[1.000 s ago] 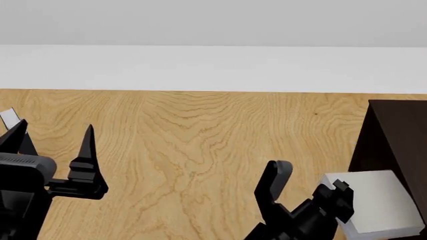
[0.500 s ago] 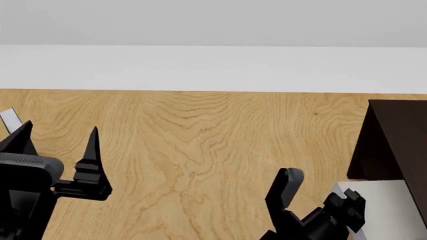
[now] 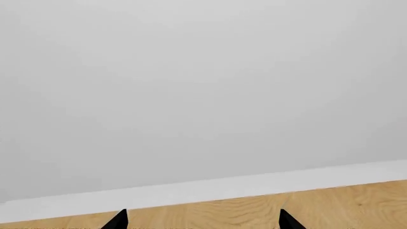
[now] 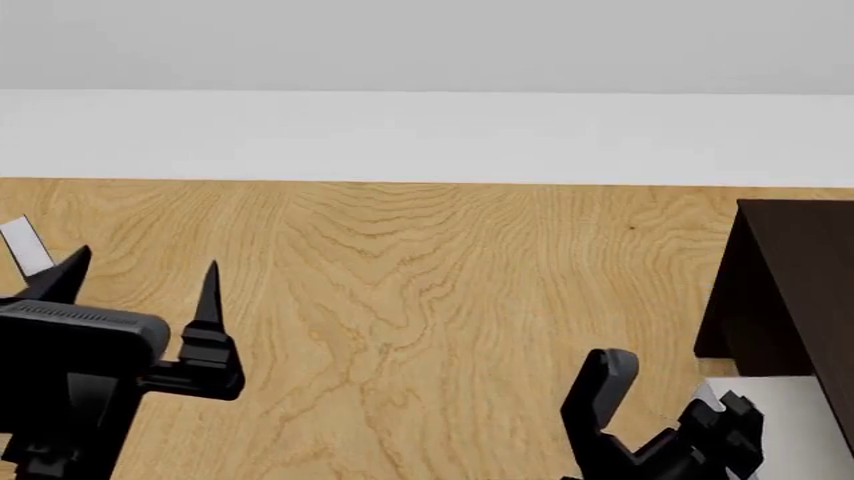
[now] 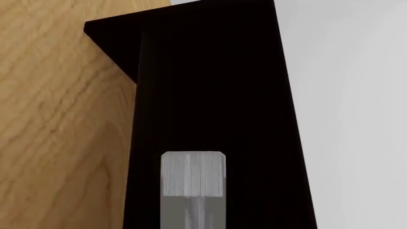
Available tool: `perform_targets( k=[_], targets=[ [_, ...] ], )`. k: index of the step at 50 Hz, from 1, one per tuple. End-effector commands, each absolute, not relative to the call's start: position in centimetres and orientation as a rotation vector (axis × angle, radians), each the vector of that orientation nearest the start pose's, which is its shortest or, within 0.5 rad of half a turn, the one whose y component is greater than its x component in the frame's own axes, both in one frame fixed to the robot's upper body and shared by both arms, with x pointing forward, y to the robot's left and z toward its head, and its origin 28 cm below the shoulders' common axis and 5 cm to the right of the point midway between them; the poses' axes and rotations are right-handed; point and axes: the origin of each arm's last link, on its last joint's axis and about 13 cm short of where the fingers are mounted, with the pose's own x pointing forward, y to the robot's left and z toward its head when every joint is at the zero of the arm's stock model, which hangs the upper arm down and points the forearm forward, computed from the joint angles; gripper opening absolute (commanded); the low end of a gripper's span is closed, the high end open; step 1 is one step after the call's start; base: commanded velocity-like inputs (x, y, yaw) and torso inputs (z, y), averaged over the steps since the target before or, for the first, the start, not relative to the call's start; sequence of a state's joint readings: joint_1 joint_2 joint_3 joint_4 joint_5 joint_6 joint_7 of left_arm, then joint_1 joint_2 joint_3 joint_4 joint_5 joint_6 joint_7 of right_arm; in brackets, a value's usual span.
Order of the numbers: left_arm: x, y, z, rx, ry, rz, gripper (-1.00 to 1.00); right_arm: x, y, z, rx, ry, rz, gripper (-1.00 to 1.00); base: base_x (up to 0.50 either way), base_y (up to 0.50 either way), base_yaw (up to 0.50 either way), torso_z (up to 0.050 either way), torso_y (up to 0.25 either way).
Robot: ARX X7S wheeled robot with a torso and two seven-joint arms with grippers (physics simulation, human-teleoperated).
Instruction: Pick up the book on the right and place it on the cabinet shelf.
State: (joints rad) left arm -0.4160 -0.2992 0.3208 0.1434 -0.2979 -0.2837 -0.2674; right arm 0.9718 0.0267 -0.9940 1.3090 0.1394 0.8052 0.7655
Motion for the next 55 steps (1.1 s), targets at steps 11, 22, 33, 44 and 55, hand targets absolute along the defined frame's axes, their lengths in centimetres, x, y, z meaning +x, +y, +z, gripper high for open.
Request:
perform_targets(
  k=[11, 22, 33, 44, 55],
  targets=[
    [29.2, 20.5, 10.5, 0.105, -0.154, -0.063, 1.00, 33.3, -14.9, 3.4, -1.461, 0.637, -0.652, -1.00, 0.00, 0.00, 0.00, 0.001, 0.001],
    [29.3, 20.4, 10.4, 0.111, -0.146, -0.067, 1.00, 33.0, -15.6, 3.4, -1.468, 0.682, -0.666, -1.00, 0.00, 0.00, 0.00, 0.000, 0.002],
    [29.4, 20.3, 10.2, 0.115, -0.142, -0.069, 1.00, 32.5, -15.9, 3.0, -1.470, 0.730, -0.660, -1.00, 0.00, 0.00, 0.00, 0.000, 0.001],
    [29.3, 20.3, 10.2, 0.116, -0.142, -0.072, 1.00, 32.0, -15.4, 2.1, -1.465, 0.736, -0.627, -1.00, 0.00, 0.00, 0.00, 0.000, 0.001],
    [29.3, 20.2, 10.2, 0.116, -0.142, -0.075, 1.00, 31.8, -15.3, 1.8, -1.456, 0.739, -0.615, 1.00, 0.00, 0.00, 0.00, 0.001, 0.001]
  ],
)
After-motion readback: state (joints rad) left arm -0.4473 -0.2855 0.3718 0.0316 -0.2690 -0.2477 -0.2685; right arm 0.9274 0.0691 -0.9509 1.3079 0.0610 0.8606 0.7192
